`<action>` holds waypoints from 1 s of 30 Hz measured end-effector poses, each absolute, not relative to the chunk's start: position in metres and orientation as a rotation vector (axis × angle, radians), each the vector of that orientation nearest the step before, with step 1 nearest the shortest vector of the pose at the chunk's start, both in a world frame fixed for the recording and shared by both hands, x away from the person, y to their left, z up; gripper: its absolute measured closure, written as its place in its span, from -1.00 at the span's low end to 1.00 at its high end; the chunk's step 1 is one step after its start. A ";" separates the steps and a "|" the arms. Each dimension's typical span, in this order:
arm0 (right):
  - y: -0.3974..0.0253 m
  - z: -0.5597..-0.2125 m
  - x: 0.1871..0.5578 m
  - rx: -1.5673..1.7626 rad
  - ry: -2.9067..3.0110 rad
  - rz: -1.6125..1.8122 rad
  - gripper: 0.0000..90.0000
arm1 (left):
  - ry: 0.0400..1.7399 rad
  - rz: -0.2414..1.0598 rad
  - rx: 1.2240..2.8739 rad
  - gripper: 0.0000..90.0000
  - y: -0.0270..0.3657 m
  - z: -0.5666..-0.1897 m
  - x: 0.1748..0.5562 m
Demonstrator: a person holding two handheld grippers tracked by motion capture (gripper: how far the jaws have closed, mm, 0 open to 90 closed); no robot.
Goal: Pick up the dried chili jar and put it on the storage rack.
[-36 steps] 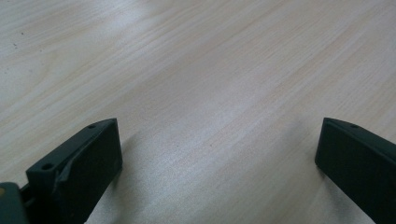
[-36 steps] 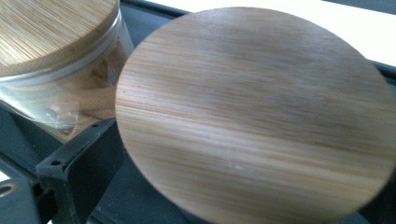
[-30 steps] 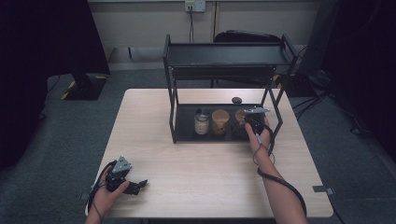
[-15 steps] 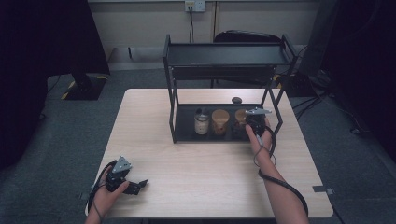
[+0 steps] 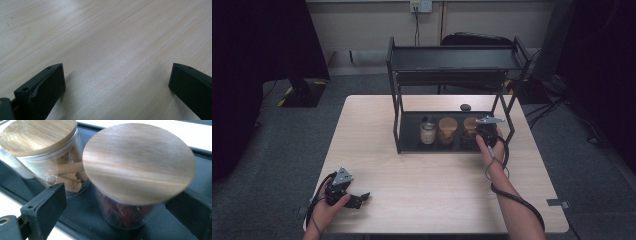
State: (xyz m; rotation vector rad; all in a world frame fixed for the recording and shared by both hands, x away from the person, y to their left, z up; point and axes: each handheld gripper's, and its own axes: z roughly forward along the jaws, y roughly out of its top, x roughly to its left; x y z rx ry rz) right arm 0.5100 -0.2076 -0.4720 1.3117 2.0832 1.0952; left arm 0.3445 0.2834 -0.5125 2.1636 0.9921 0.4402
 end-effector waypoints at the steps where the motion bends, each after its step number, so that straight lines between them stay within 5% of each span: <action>1: -0.208 -0.472 0.509 1.313 2.086 1.097 -0.94 | 0.992 0.440 2.164 -1.00 0.283 -0.512 0.345; 30: -0.212 -0.466 0.480 1.268 2.109 1.141 -0.93 | 0.992 0.440 2.163 -1.00 0.283 -0.512 0.345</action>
